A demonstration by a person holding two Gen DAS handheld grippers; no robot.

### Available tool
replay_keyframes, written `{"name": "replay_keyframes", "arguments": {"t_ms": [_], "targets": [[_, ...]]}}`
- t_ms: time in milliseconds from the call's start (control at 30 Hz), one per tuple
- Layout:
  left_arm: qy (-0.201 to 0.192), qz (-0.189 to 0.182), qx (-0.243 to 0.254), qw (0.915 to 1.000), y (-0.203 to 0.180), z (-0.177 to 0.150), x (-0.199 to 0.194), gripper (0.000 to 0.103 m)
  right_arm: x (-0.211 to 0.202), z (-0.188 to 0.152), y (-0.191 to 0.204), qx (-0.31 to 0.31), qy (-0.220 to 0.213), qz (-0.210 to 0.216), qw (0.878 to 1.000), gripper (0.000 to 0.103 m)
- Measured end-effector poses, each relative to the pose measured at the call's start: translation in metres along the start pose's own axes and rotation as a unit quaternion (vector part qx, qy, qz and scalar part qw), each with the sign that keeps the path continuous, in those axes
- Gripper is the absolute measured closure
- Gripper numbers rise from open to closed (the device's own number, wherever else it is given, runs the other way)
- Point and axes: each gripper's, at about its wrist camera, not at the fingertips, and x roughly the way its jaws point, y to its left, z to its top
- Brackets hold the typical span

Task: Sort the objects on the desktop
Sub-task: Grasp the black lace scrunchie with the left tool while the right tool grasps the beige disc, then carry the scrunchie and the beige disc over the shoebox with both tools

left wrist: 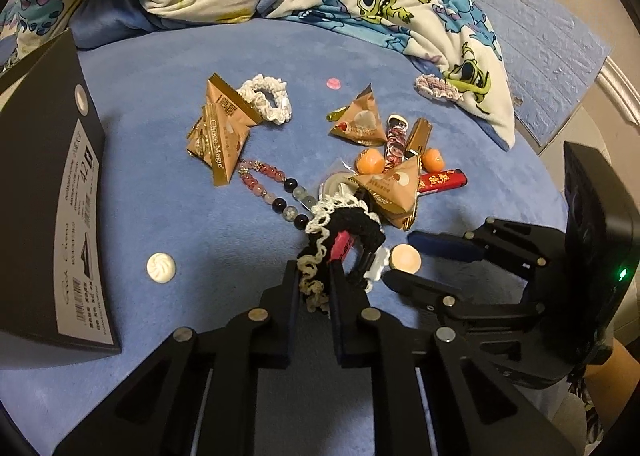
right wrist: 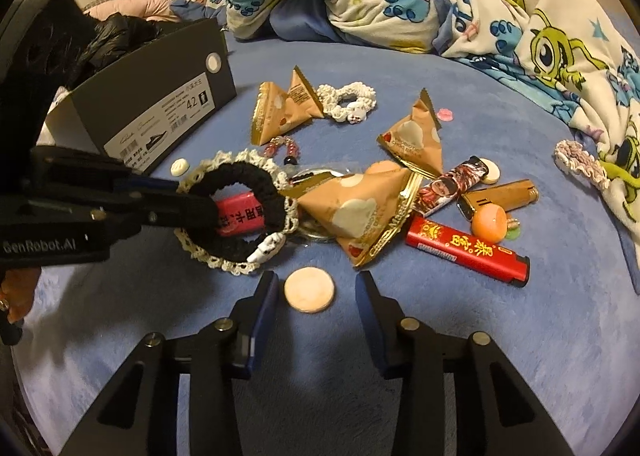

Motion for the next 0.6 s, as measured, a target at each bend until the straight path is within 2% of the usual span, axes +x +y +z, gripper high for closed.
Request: {"name": "replay_keyframes", "arguments": {"t_ms": [133, 300, 600], "targets": [[-0.005, 0.002, -0.003, 1.0000, 0.003, 0.000, -0.006, 0.090, 0.002, 0.000, 0.005, -0.007, 0.002, -0.001, 1.000, 0.078], [-0.007, 0.004, -0.003, 1.0000, 0.006, -0.001, -0.011, 0.092, 0.001, -0.001, 0.008, -0.014, 0.001, -0.009, 1.000, 0.078], [-0.019, 0.002, -0.002, 0.9998, 0.006, 0.004, -0.025, 0.092, -0.007, -0.004, 0.011, -0.007, -0.009, 0.006, 1.000, 0.078]]}}
